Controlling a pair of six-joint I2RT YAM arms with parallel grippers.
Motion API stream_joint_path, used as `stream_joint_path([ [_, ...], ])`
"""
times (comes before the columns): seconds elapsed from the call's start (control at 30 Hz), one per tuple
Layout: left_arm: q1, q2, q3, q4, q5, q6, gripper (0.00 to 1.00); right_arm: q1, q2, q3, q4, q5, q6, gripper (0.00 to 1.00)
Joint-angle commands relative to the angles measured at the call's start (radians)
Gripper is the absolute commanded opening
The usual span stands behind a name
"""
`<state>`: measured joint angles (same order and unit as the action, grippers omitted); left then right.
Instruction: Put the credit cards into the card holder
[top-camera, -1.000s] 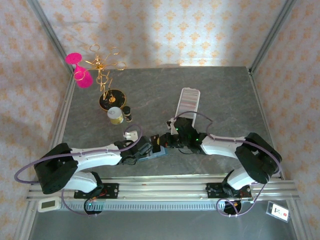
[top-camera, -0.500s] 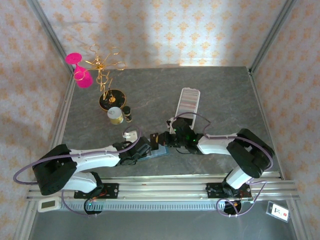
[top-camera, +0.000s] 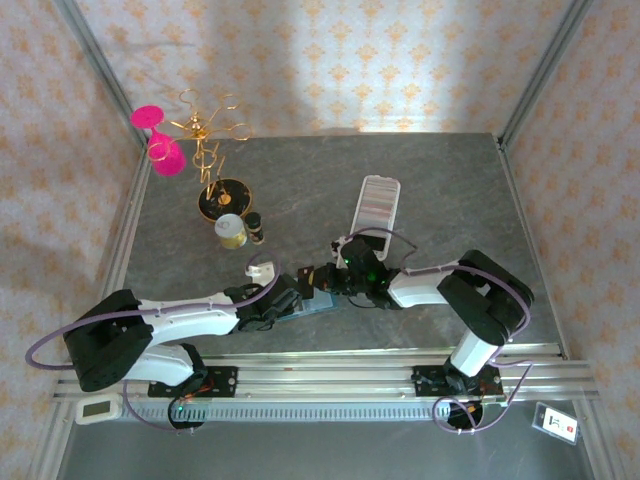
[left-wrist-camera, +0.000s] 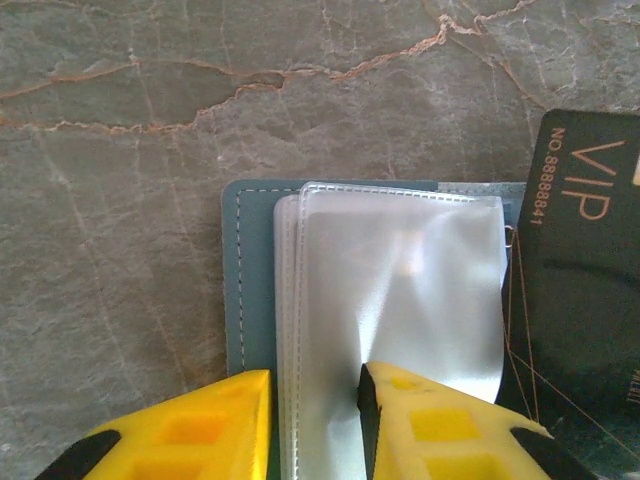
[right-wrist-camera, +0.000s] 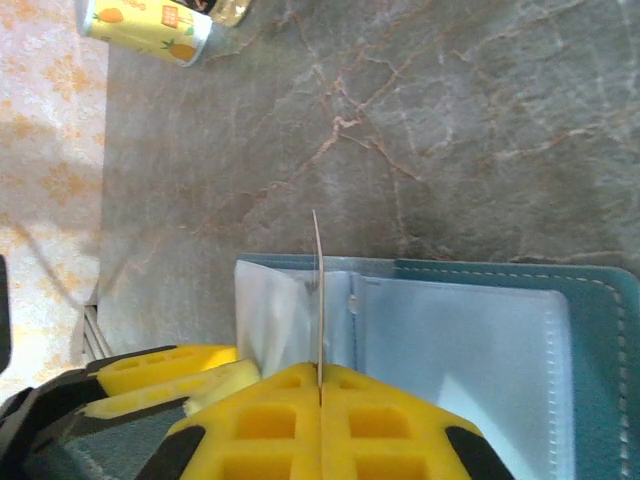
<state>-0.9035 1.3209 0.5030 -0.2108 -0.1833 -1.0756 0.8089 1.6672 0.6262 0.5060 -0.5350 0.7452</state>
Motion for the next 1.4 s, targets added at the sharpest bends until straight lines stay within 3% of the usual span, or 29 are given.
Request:
stream_joint_path([
  [0.0,-0.003,0.014,-0.045,-0.067,0.051,0.008,0.29,0.009,-0.015,-0.013,0.054,0.01,0.02,0.0],
  [0.73,-0.004,-0.05,-0.106,0.015,0.04,-0.054,0.3,0.051,0.061,0.019,-0.1,-0.082,-0.049,0.0],
  [1.0,0.009,-0.189,-0.165,0.047,0.009,-0.105,0.48,0.053,0.107,0.087,-0.129,-0.106,-0.079,0.0],
  [1.37,0.085,-0.33,-0.323,0.203,0.102,-0.162,0.49,0.058,0.138,0.126,-0.158,-0.13,-0.098,0.0],
])
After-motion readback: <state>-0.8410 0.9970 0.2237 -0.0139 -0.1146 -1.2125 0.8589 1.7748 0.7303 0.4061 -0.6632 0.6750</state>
